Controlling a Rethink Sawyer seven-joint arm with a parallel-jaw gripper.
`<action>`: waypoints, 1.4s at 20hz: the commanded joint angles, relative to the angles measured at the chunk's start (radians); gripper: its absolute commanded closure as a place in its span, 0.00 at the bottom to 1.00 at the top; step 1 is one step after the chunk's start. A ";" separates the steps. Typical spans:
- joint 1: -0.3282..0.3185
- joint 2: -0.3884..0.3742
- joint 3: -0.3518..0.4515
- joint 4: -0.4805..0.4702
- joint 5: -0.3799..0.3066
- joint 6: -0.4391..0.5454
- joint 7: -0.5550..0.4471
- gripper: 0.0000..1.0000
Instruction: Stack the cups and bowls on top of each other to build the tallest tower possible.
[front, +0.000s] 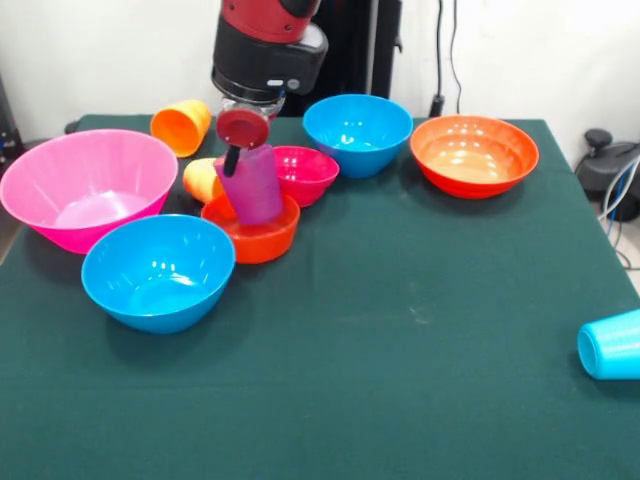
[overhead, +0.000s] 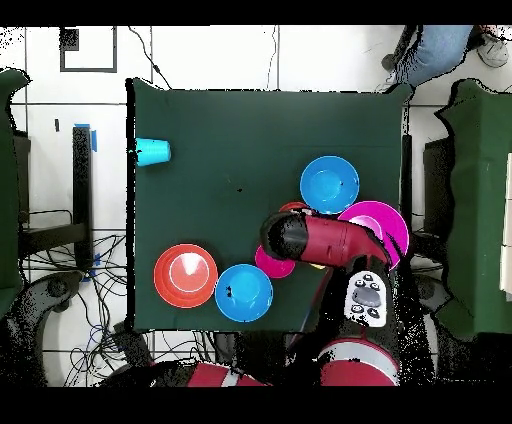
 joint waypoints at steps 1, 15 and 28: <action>-0.022 0.027 0.079 0.076 0.023 0.088 -0.036 1.00; 0.020 0.298 0.022 -0.210 0.043 0.147 0.021 1.00; 0.069 0.371 -0.042 -0.396 0.066 0.185 0.069 1.00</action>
